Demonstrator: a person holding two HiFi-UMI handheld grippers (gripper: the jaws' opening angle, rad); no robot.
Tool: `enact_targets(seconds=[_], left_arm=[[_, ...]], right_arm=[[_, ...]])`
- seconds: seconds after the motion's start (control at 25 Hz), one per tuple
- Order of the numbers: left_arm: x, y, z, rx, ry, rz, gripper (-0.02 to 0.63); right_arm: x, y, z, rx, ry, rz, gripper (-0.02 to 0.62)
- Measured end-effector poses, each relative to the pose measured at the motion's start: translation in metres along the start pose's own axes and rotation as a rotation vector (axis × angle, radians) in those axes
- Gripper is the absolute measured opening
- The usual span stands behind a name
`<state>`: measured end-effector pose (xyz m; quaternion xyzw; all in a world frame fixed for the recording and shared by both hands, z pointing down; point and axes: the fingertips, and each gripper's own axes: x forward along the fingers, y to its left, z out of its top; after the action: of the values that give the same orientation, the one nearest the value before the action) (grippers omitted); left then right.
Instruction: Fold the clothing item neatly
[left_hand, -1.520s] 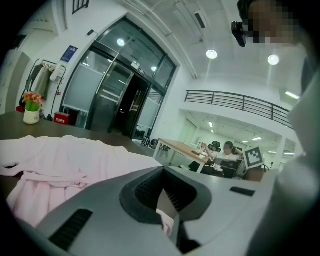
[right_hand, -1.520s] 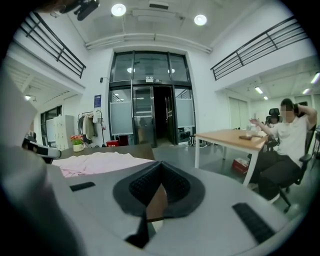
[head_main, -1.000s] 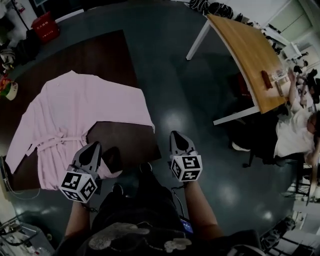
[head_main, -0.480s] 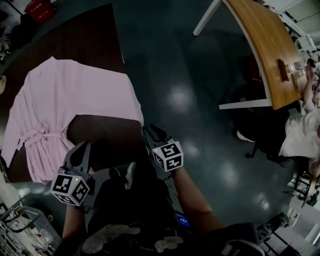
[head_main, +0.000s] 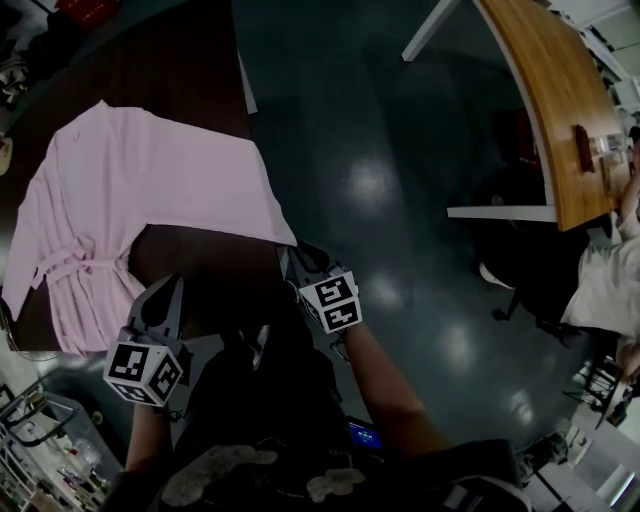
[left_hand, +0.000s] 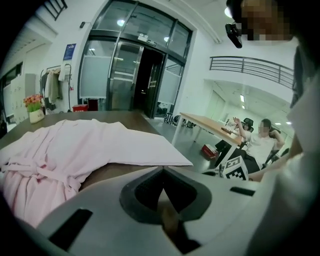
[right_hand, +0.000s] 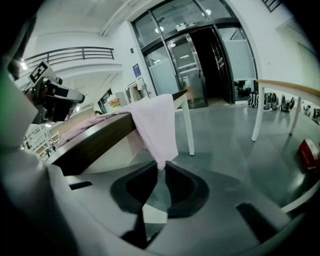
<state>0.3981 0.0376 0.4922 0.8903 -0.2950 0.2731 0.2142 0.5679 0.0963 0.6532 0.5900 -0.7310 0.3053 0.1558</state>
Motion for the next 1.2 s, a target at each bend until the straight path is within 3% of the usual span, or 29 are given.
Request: enact_targets(seconds=[0.24, 0.44, 0.6, 0.88, 1.08, 1.2], left_arm=[[-0.011, -0.009, 0.015, -0.001, -0.061, 0.000, 0.010], [-0.036, 0.013, 0.022, -0.050, -0.131, 0.014, 0.010], [-0.063, 0.052, 0.028, -0.092, -0.206, 0.046, 0.010], [-0.122, 0.131, 0.030, -0.089, -0.291, 0.052, 0.011], [-0.162, 0.198, 0.037, -0.085, -0.368, 0.064, 0.011], [-0.189, 0.233, 0.032, -0.080, -0.382, 0.052, 0.010]], right_arm=[[-0.037, -0.029, 0.031, 0.038, -0.059, -0.104, 0.028], [-0.073, -0.022, 0.097, 0.006, -0.182, -0.149, 0.026], [-0.089, 0.004, 0.152, -0.052, -0.263, -0.161, 0.026], [-0.093, 0.060, 0.231, -0.118, -0.364, -0.248, 0.026], [-0.067, 0.122, 0.303, -0.203, -0.431, -0.279, 0.026], [-0.043, 0.174, 0.324, -0.215, -0.443, -0.268, 0.025]])
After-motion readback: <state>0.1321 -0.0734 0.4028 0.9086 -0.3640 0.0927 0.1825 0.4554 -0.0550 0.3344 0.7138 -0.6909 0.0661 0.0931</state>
